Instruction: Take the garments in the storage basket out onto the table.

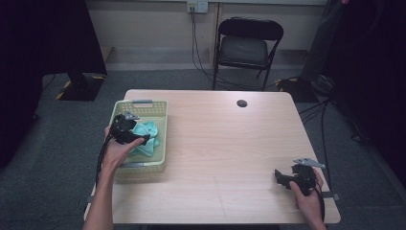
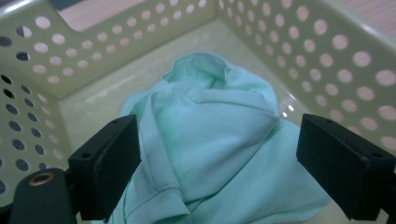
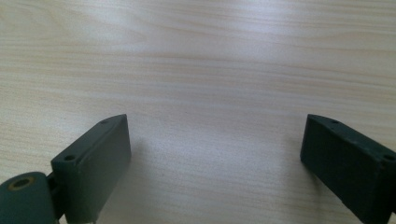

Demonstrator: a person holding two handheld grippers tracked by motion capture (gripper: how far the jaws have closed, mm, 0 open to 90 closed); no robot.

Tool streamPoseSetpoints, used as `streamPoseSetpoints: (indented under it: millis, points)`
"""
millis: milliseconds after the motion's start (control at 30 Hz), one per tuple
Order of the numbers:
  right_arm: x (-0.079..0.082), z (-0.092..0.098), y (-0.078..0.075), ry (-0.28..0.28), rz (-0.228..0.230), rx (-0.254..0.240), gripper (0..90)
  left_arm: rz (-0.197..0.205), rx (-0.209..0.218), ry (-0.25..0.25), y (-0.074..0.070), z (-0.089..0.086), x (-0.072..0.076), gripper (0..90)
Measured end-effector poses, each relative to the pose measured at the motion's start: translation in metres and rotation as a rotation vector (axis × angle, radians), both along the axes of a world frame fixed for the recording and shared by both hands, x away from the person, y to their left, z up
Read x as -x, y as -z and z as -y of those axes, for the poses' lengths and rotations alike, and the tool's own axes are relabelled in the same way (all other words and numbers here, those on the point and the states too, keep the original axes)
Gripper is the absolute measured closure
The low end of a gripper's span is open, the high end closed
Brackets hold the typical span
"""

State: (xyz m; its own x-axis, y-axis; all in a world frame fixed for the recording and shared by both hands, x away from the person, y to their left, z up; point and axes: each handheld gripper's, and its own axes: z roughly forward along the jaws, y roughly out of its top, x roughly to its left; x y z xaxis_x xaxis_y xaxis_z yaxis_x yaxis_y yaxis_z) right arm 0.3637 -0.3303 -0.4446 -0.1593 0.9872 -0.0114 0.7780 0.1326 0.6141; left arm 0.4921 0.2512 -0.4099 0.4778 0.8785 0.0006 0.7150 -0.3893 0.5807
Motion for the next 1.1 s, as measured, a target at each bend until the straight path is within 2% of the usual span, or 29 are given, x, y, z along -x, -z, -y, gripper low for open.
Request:
streamPoseSetpoints:
  millis: [33,67,100,167,300,433,467,600,767,867,933,1100]
  points:
    - [0.000,0.000,0.000,0.000,0.000,0.000,7.5,-0.014,-0.020,-0.005,0.005,0.001,-0.001,13.5]
    - [0.000,0.000,0.000,0.000,0.000,0.000,7.5,-0.014,-0.020,-0.005,0.005,0.001,-0.001,13.9]
    - [0.000,0.000,0.000,0.000,0.000,0.000,7.5,-0.012,-0.046,0.006,0.006,0.003,-0.001,14.2]
    - [0.000,0.000,0.000,0.000,0.000,0.000,7.5,-0.013,-0.038,0.008,0.006,0.003,-0.001,14.2]
    - [0.000,0.000,0.000,0.000,0.000,0.000,7.5,-0.043,-0.037,-0.023,0.009,0.001,-0.004,13.9]
    - [0.000,0.000,0.000,0.000,0.000,0.000,7.5,-0.079,-0.051,-0.033,0.013,0.000,-0.007,13.7]
    - [0.000,0.000,0.000,0.000,0.000,0.000,7.5,-0.099,-0.051,-0.037,0.014,0.000,-0.009,13.6]
    - [0.000,0.000,0.000,0.000,0.000,0.000,7.5,-0.106,-0.051,-0.047,0.015,-0.001,-0.010,13.5]
    - [0.000,0.000,0.000,0.000,0.000,0.000,7.5,-0.119,-0.078,-0.034,0.019,0.001,-0.011,13.5]
    - [0.000,0.000,0.000,0.000,0.000,0.000,7.5,-0.145,-0.078,-0.047,0.022,0.001,-0.012,13.4]
    - [0.000,0.000,0.000,0.000,0.000,0.000,7.5,-0.180,-0.092,-0.046,0.026,0.001,-0.013,13.3]
    - [0.000,0.000,0.000,0.000,0.000,0.000,7.5,-0.199,-0.111,-0.047,0.030,0.004,-0.015,11.9]
